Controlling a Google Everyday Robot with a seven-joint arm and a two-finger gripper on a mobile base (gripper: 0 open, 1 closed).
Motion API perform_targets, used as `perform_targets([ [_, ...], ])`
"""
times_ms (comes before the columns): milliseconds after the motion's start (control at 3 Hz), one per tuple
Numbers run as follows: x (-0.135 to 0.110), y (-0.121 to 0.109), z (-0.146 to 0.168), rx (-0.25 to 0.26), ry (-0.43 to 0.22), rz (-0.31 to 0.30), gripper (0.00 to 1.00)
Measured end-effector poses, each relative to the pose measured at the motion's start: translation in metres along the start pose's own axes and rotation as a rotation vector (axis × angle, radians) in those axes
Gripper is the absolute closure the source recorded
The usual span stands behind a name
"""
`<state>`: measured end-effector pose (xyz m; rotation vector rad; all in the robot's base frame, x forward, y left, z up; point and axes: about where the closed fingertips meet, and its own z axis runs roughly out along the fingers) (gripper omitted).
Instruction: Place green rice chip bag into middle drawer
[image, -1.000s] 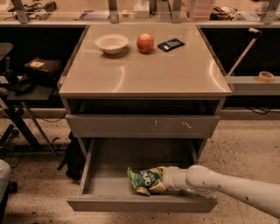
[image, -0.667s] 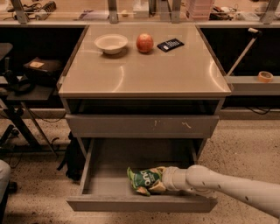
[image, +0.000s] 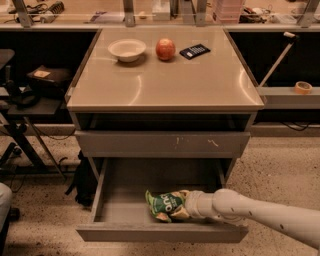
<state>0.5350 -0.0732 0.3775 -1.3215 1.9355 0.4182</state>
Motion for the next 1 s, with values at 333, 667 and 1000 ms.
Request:
perform_targets([
  [333,0.0,0.0,0.0,0.0,0.0,0.0,0.12],
  [667,0.0,0.0,0.0,0.0,0.0,0.0,0.0],
  [1000,0.0,0.0,0.0,0.0,0.0,0.0,0.0],
])
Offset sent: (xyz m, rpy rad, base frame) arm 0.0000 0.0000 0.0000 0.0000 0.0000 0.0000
